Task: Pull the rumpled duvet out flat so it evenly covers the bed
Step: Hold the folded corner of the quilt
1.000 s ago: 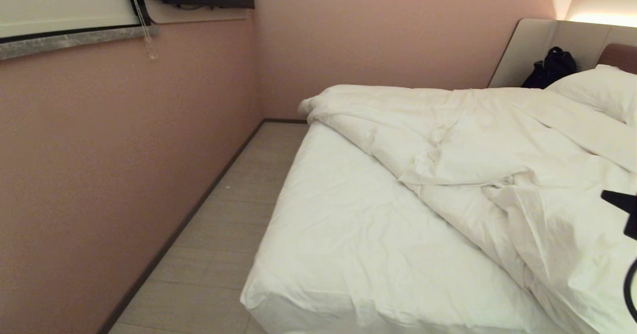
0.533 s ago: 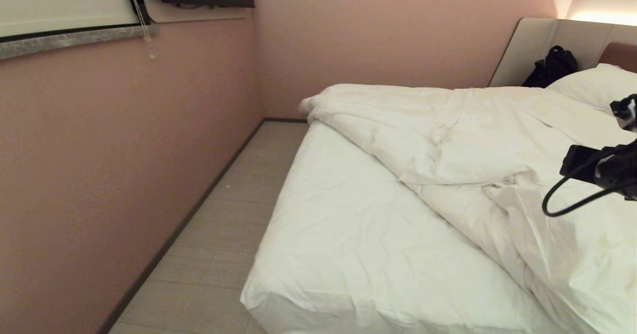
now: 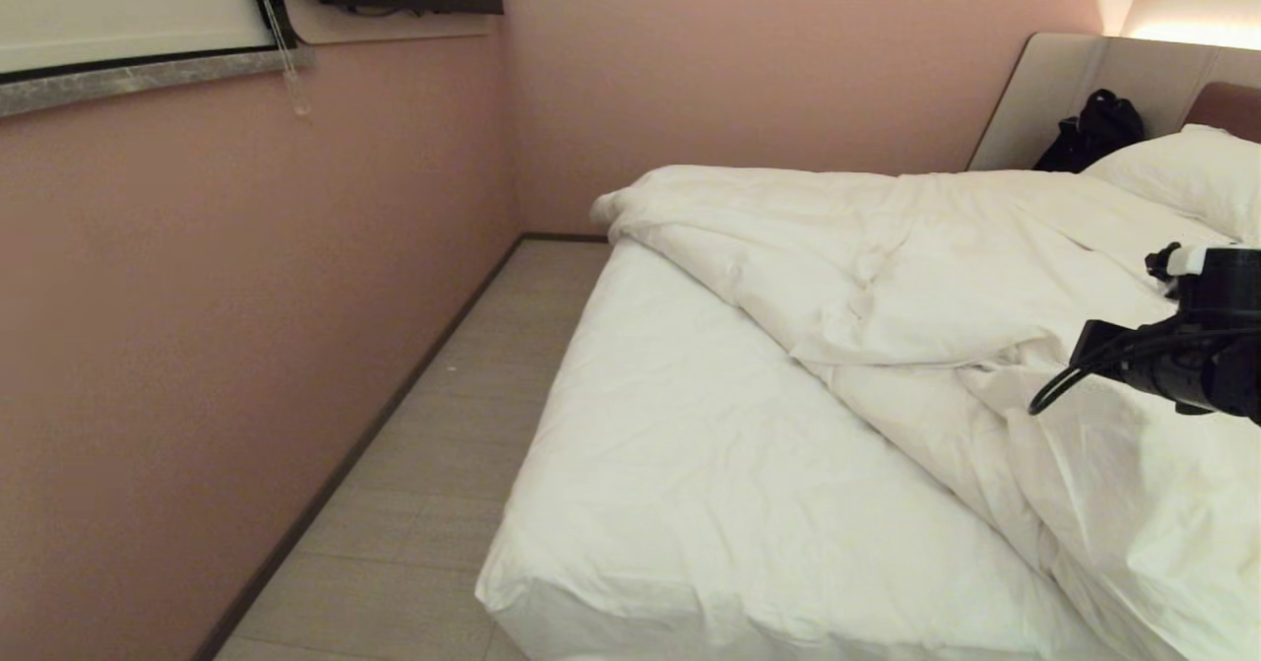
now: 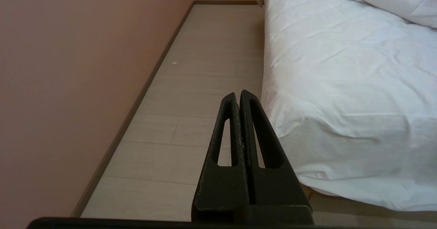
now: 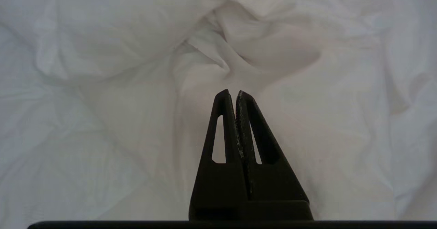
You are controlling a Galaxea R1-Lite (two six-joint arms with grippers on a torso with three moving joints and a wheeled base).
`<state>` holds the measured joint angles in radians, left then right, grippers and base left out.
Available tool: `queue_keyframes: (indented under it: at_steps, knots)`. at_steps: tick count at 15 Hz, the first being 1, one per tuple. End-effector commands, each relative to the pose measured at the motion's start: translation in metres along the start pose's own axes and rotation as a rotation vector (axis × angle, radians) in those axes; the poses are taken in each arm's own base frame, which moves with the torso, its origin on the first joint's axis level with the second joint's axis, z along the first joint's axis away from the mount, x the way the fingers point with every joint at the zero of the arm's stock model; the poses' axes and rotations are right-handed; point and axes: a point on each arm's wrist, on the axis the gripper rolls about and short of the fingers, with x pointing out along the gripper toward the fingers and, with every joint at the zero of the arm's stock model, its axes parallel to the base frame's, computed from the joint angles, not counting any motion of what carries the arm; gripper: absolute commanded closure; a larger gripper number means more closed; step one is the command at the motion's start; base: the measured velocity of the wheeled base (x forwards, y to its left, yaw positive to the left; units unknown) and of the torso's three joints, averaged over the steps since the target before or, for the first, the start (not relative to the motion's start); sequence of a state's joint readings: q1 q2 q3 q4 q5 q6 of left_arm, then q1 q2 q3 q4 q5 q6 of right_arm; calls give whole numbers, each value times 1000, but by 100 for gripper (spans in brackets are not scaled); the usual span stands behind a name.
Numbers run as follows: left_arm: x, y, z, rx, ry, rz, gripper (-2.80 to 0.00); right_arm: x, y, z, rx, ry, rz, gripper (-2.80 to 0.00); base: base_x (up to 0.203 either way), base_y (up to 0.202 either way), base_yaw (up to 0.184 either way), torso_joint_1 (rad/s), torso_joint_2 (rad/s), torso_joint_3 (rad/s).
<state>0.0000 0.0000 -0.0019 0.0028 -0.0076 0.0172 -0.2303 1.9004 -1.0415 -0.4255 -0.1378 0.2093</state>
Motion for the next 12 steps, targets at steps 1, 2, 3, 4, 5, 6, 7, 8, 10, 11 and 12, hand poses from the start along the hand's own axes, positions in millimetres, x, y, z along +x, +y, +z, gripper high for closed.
queue_keyframes:
  at_steps: [1,2,3,4,5,6,7,8,10,11,12]
  knots:
    - [0,0,0,0,1,0,0,17,-2,-14,-2,54,17,0,0,0,0,0,0,0]
    - [0,0,0,0,1,0,0,21,-5,-15,1,61,13,0,0,0,0,0,0,0]
    - [0,0,0,0,1,0,0,22,-7,-15,3,64,9,0,0,0,0,0,0,0]
    - [0,0,0,0,0,0,0,20,-11,-12,9,54,3,0,0,0,0,0,0,0]
    - [0,0,0,0,1,0,0,18,-16,-7,16,43,-5,-280,0,0,0,0,0,0]
    - [0,0,0,0,1,0,0,13,-17,-2,21,29,0,-280,0,0,0,0,0,0]
    - [0,0,0,0,1,0,0,11,-21,3,29,23,-8,-280,0,0,0,0,0,0]
    - [0,0,0,0,1,0,0,10,-25,8,40,22,-19,-280,0,0,0,0,0,0]
    - [0,0,0,0,1,0,0,11,-29,10,54,46,-34,-280,0,0,0,0,0,0]
    - [0,0,0,0,1,0,0,13,-30,10,57,72,-41,-280,0,0,0,0,0,0]
    - [0,0,0,0,1,0,0,12,-31,8,64,118,-45,-280,0,0,0,0,0,0]
